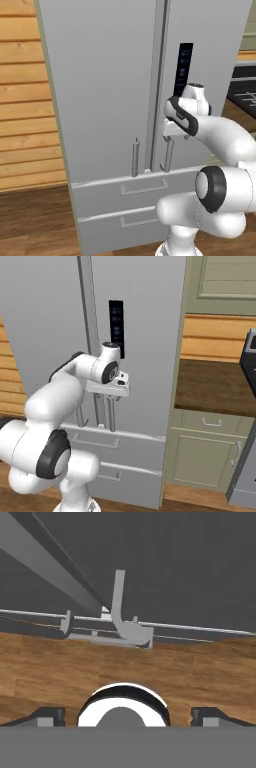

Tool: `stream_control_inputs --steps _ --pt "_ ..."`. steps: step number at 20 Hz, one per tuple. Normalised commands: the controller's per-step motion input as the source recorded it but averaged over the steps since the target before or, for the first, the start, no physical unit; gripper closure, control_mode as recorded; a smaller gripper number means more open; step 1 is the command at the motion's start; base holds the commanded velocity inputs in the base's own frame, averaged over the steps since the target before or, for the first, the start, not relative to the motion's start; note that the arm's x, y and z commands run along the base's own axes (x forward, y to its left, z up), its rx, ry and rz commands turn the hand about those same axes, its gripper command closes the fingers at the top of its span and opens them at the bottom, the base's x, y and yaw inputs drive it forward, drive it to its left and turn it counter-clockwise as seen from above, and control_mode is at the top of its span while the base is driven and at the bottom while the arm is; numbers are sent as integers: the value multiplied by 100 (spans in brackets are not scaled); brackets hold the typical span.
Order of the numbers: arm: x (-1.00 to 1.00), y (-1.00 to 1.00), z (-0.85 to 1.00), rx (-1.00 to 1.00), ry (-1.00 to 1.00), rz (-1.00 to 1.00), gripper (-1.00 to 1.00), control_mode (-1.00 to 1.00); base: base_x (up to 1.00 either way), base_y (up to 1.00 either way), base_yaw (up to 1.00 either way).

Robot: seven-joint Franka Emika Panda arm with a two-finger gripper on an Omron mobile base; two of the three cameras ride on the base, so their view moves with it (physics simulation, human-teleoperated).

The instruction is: Take the strawberry from the fridge and place it on top of the pancake, located on the dining counter.

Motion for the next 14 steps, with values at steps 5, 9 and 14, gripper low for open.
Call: stream_control_inputs --steps 5,9,14 --pt "44 1 -27 1 0 0 -100 -100 0 0 0" --pt "45 0 -16 2 0 0 -100 -100 0 0 0" --pt "32 2 -30 0 2 0 -100 -100 0 0 0"
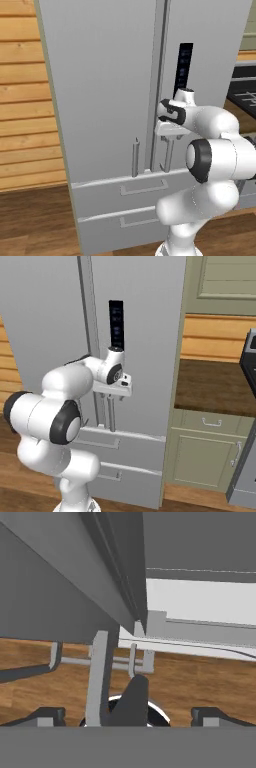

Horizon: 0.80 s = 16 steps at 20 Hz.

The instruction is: Take the strawberry from the fridge and place it on top of the pancake, located on the dining counter.

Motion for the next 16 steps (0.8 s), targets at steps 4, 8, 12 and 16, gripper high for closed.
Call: stream_control_inputs --steps 4,8,12,16 --pt "22 0 -27 0 1 0 -100 -100 0 0 0" --pt "-26 0 -29 0 -2 3 100 -100 0 0 0" --pt "-36 1 -37 -1 -3 3 100 -100 0 0 0" --pt "-22 0 -19 0 -1 4 100 -100 0 0 0"
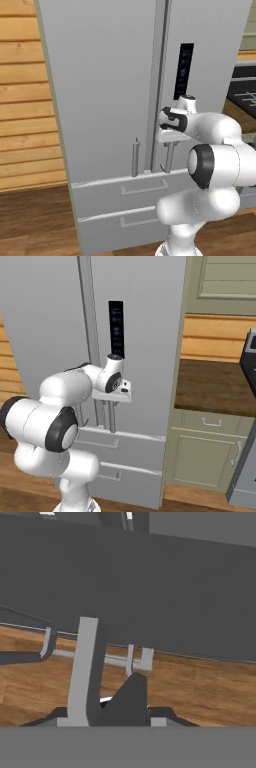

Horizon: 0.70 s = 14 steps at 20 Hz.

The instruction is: Take the strawberry from the fridge and place it on top of the pancake, located on the dining counter.

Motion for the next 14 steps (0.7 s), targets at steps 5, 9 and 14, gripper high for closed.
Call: stream_control_inputs --steps 5,9,14 --pt "-55 -13 0 1 -10 3 100 -100 0 0 0" --pt "-63 -42 0 5 -11 0 100 -100 0 0 0" --pt "-57 -64 0 9 -5 0 100 -100 0 0 0"
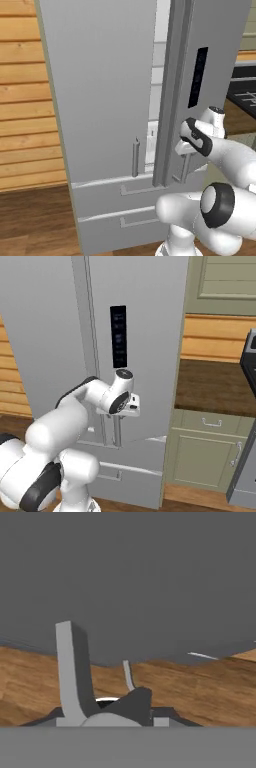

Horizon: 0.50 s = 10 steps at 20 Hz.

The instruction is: Take the strawberry from the fridge and place it on top of the pancake, located on the dining counter.

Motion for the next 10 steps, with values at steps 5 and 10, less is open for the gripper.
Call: stream_control_inputs --steps 5,10 --pt "-35 -79 0 12 -1 0 100 -100 0 0 0" --pt "-24 -77 -3 12 -1 0 100 -100 0 0 0"
